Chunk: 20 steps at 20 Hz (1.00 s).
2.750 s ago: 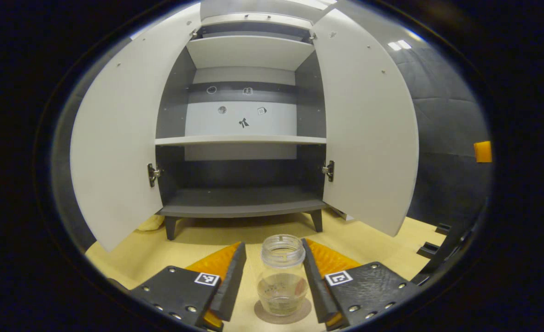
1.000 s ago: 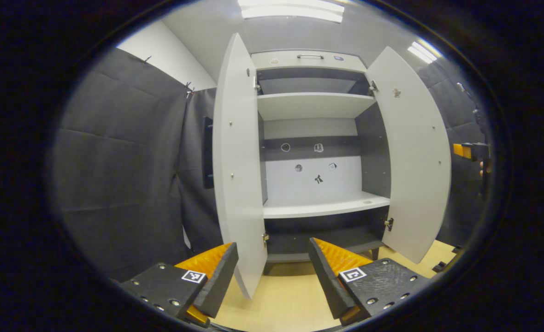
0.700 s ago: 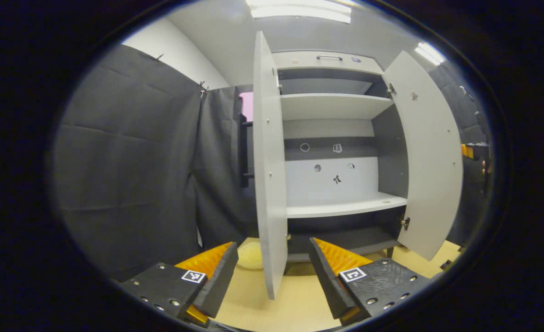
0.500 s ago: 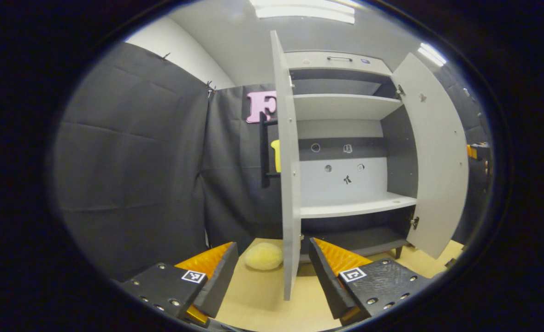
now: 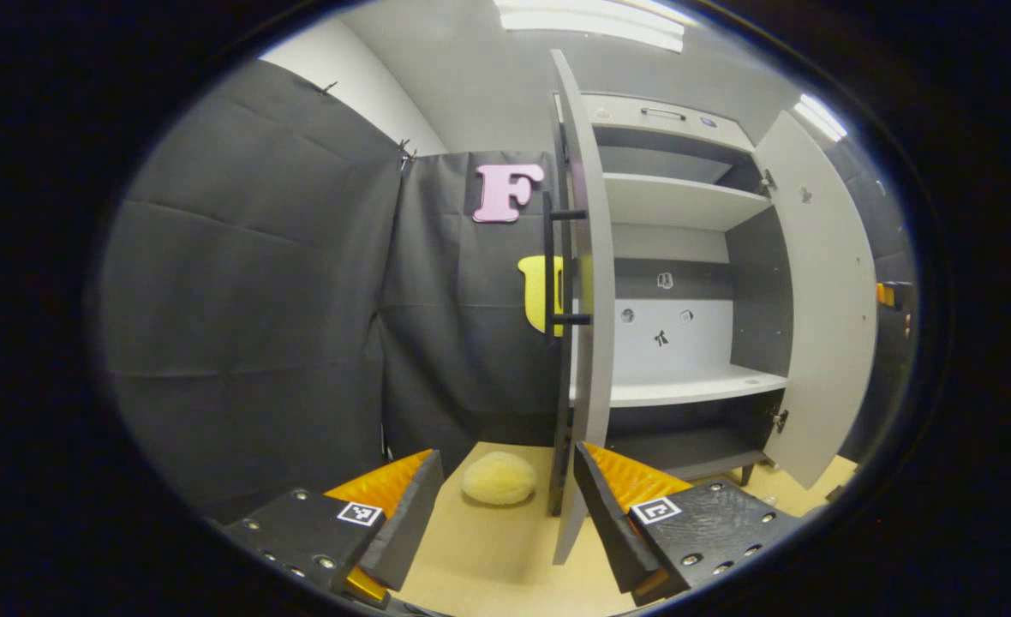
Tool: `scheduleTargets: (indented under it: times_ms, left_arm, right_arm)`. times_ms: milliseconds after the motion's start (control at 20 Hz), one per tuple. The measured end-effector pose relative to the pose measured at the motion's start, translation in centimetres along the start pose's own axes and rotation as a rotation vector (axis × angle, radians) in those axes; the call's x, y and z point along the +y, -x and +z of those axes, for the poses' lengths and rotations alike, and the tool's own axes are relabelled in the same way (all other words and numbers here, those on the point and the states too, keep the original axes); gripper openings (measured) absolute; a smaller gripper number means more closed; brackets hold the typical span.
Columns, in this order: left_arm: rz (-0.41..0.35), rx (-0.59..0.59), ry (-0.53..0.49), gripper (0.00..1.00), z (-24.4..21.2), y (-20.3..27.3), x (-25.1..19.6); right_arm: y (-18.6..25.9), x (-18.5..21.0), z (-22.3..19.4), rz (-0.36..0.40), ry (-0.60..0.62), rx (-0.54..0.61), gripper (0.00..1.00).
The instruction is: Grasp the bottle in the cabinet with the left hand and place it on the coaster, then close the right door with the right hand and the left door with the left hand.
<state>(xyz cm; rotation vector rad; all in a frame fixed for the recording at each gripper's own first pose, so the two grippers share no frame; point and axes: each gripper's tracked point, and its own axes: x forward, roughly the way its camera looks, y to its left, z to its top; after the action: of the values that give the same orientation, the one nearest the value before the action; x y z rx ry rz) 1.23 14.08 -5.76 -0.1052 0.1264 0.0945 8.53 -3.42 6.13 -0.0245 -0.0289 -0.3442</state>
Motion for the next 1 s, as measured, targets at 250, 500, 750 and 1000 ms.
scheduleTargets:
  times_ms: [250,500,750,1000]
  left_arm:
    - [-0.014,0.003,0.006,0.91,-0.3,-0.2,0.5]
    - [-0.003,0.009,0.008,0.90,-0.5,-0.2,2.2]
    - [0.023,0.022,0.004,0.90,-0.9,0.9,4.1]
    - [0.050,0.026,0.000,0.90,-0.9,1.6,5.4]
  right_arm:
    - [1.7,3.7,0.2,0.062,-0.016,-0.008,0.92]
    - [2.5,6.8,0.2,0.122,-0.036,-0.013,0.92]
    - [2.5,10.4,0.4,0.199,-0.028,-0.022,0.95]
    - [2.0,13.1,0.8,0.268,-0.022,-0.037,0.95]
